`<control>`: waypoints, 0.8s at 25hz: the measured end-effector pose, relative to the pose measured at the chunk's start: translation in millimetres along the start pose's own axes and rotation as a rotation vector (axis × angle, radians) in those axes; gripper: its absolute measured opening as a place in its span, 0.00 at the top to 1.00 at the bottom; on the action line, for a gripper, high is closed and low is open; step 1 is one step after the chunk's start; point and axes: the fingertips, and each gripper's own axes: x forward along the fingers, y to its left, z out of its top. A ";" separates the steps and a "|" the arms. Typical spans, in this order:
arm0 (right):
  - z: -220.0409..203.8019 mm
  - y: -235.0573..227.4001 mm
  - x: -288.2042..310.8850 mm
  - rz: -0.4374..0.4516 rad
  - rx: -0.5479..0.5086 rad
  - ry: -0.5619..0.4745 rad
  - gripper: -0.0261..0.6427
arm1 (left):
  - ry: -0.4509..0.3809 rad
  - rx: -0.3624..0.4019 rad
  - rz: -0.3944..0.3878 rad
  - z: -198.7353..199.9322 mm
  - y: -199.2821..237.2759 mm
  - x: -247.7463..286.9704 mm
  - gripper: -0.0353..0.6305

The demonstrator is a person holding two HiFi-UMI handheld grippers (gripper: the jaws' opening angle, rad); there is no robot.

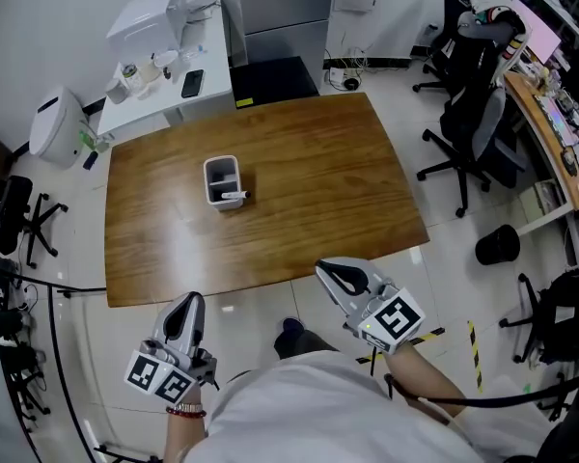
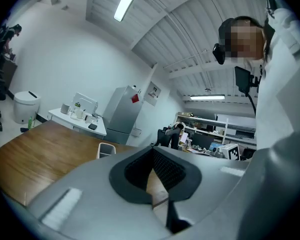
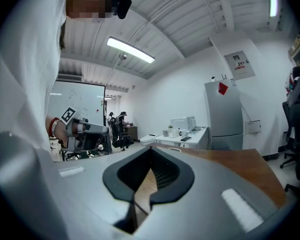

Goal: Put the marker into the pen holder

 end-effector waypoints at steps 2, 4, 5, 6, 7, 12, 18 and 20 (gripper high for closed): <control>-0.9 15.3 4.2 0.008 -0.015 0.010 0.96 | -0.019 0.001 0.010 3.9 2.9 -17.3 0.95; 0.4 33.4 9.7 0.017 -0.015 0.012 0.96 | -0.036 -0.006 0.026 6.1 8.1 -38.6 0.95; 1.2 44.3 12.1 0.025 -0.011 0.011 0.96 | -0.041 -0.012 0.036 5.4 10.7 -50.7 0.95; 1.9 56.3 14.4 0.036 -0.008 0.010 0.96 | -0.044 -0.018 0.044 3.8 13.1 -63.4 0.95; 2.1 69.0 16.7 0.047 -0.007 0.011 0.96 | -0.046 -0.026 0.051 1.3 15.0 -76.2 0.95; -13.9 123.0 19.4 0.028 0.001 0.064 0.96 | -0.022 -0.066 0.040 -23.7 9.0 -137.4 0.95; -28.1 184.3 -2.3 -0.064 0.018 0.091 0.96 | -0.023 -0.090 0.014 -40.0 7.4 -211.2 0.95; -35.1 204.5 -15.2 -0.090 0.020 0.109 0.96 | 0.002 -0.087 -0.018 -50.5 1.8 -228.6 0.95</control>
